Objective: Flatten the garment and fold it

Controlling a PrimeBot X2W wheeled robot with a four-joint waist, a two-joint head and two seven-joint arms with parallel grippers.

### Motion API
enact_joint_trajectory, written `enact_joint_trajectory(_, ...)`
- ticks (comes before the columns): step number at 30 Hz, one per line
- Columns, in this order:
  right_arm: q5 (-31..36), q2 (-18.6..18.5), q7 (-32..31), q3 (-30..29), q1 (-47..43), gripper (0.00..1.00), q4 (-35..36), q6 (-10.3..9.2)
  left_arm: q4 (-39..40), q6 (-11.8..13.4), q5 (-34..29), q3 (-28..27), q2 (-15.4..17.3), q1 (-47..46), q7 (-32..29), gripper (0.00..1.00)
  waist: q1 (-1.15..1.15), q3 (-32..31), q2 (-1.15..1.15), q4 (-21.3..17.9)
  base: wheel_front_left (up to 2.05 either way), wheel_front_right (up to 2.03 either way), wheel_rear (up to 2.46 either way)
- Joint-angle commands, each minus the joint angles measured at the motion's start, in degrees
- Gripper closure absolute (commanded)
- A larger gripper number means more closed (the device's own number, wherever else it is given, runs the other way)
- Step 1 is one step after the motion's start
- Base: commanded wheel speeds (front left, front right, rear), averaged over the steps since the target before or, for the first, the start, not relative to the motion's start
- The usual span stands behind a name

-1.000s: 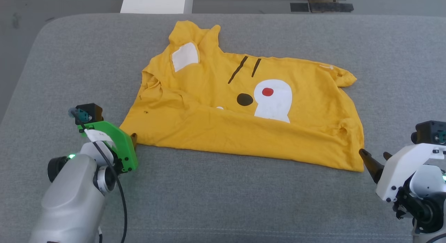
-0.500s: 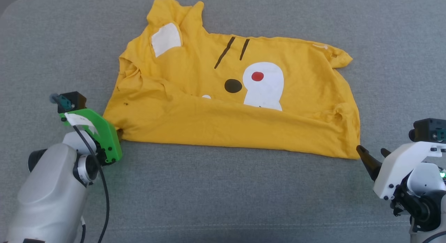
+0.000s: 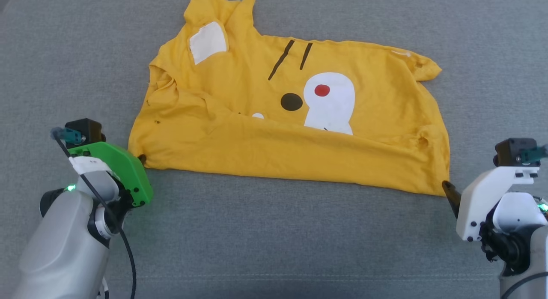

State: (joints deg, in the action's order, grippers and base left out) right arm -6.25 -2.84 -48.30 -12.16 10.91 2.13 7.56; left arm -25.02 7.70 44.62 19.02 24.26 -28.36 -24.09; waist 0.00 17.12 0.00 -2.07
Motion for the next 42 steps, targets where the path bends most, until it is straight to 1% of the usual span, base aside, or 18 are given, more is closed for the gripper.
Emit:
enact_joint_trajectory(1,0.73,-0.04,-0.33,-0.11,1.6,0.0,-0.47,-0.08,0.72,0.54,0.07,0.29,0.21,2.08,-0.25,1.0,0.0,0.45,0.0,0.65,0.0,0.0,0.0)
enact_joint_trajectory(5,3.02,-0.04,-0.86,0.36,3.85,0.0,-2.73,-0.08,3.57,1.59,0.23,-0.06,0.75,3.12,-0.57,1.0,0.0,1.53,0.0,1.4,0.0,0.0,0.0)
enact_joint_trajectory(9,4.35,-0.04,-1.46,2.11,5.25,0.0,-5.94,-0.08,4.93,2.2,0.28,-0.24,0.9,3.55,-0.44,1.0,0.0,2.45,0.0,1.9,0.0,0.0,0.0)
enact_joint_trajectory(15,2.83,-0.04,-2.98,5.05,5.34,0.0,-10.45,-0.08,5.33,2.41,0.47,-0.21,0.71,4.01,0.01,1.0,0.0,2.85,0.0,2.37,0.0,0.0,0.0)
enact_joint_trajectory(16,2.09,-0.04,-3.19,5.04,5.33,0.31,-10.85,-0.08,5.3,2.45,0.53,-0.24,0.63,4.1,0.15,1.0,0.0,2.8,0.0,2.39,0.0,0.0,0.0)
enact_joint_trajectory(17,1.22,-0.04,-3.29,4.99,5.39,0.8,-11.17,-0.08,5.17,2.41,0.61,-0.24,0.56,4.22,0.3,1.0,0.0,2.72,0.0,2.41,0.0,0.0,0.0)
enact_joint_trajectory(18,0.76,-0.04,-3.09,5.05,5.52,1.0,-11.13,-0.08,4.97,2.21,0.83,-0.28,0.43,4.3,0.44,1.0,0.0,2.63,0.0,2.42,0.0,0.0,0.0)
enact_joint_trajectory(23,-1.82,-0.04,-1.51,3.2,6.47,1.0,-9.33,-0.08,4.23,1.83,1.24,-0.53,0.38,4.26,1.09,1.0,0.0,1.25,0.0,2.42,0.0,0.0,0.0)
enact_joint_trajectory(26,-2.0,-0.13,-1.47,1.99,6.6,1.0,-7.0,-0.08,5.11,2.14,1.47,-1.05,0.75,4.37,1.31,1.0,0.0,-0.59,0.0,2.53,0.0,0.0,0.0)
enact_joint_trajectory(29,-2.34,-1.28,-2.67,1.18,5.82,1.0,-4.75,-0.08,6.86,2.76,1.44,-1.12,1.51,5.05,0.6,1.0,0.0,-2.58,0.0,2.83,0.0,0.0,0.0)
enact_joint_trajectory(33,-3.13,-2.64,-5.03,0.03,3.78,1.0,-2.08,-0.08,10.09,3.99,1.6,-0.72,2.45,7.11,-1.54,1.0,0.0,-5.03,0.0,3.26,0.0,0.0,0.0)
enact_joint_trajectory(36,-3.63,-3.22,-6.69,-0.89,1.88,1.0,-0.75,-0.08,13.22,5.48,1.96,-0.37,2.9,9.71,-3.38,1.0,0.0,-5.94,0.0,3.44,0.0,0.0,0.0)
enact_joint_trajectory(40,-3.65,-3.01,-8.04,-1.73,-0.43,1.0,-0.25,-0.08,15.79,7.38,2.57,0.07,3.16,13.71,-5.21,1.0,0.0,-5.93,0.0,3.45,0.0,0.0,0.0)
enact_joint_trajectory(41,-2.96,-2.54,-8.14,-2.06,-1.62,1.0,-1.4,-0.08,15.7,8.09,3.17,0.67,2.73,15.82,-6.26,1.0,0.0,-5.43,0.0,3.41,0.0,0.0,0.0)
enact_joint_trajectory(42,-2.52,-2.36,-8.05,-2.01,-1.96,1.0,-2.09,-0.08,15.23,8.21,3.49,0.9,2.46,16.4,-6.64,1.0,0.0,-5.21,0.0,3.37,0.0,0.0,0.0)
